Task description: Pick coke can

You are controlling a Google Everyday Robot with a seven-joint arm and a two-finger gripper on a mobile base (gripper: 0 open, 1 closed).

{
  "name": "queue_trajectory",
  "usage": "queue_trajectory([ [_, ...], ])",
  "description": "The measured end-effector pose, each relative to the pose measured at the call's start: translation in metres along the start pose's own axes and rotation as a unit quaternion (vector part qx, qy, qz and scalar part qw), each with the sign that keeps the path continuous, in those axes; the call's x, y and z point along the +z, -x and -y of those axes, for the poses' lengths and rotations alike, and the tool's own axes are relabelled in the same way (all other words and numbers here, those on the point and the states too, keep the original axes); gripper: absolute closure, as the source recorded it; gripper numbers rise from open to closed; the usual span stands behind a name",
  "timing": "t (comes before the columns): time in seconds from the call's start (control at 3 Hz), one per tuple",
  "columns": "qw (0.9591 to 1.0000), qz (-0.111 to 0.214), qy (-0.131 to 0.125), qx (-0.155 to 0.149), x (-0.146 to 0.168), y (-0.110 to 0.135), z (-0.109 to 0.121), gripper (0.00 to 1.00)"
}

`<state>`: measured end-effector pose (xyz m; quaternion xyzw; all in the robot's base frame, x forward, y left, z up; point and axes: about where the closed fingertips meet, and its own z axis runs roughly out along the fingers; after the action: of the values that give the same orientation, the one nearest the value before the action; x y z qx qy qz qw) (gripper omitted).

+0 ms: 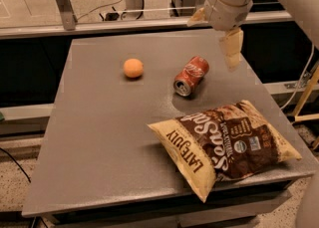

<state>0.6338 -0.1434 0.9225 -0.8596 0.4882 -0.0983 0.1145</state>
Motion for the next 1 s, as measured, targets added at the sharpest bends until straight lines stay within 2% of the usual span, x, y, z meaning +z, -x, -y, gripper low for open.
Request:
queue_trajectory([
  [0.33,0.9936,0.031,0.052,-0.096,0.022,0.011,-0.016,0.00],
  [0.67,0.9731,0.051,0.072,-0.213,0.042,0.016,-0.027,0.00],
  [1.0,0.9567,0.053,0.074,-0.276,0.057,0.027,-0.036,0.00],
])
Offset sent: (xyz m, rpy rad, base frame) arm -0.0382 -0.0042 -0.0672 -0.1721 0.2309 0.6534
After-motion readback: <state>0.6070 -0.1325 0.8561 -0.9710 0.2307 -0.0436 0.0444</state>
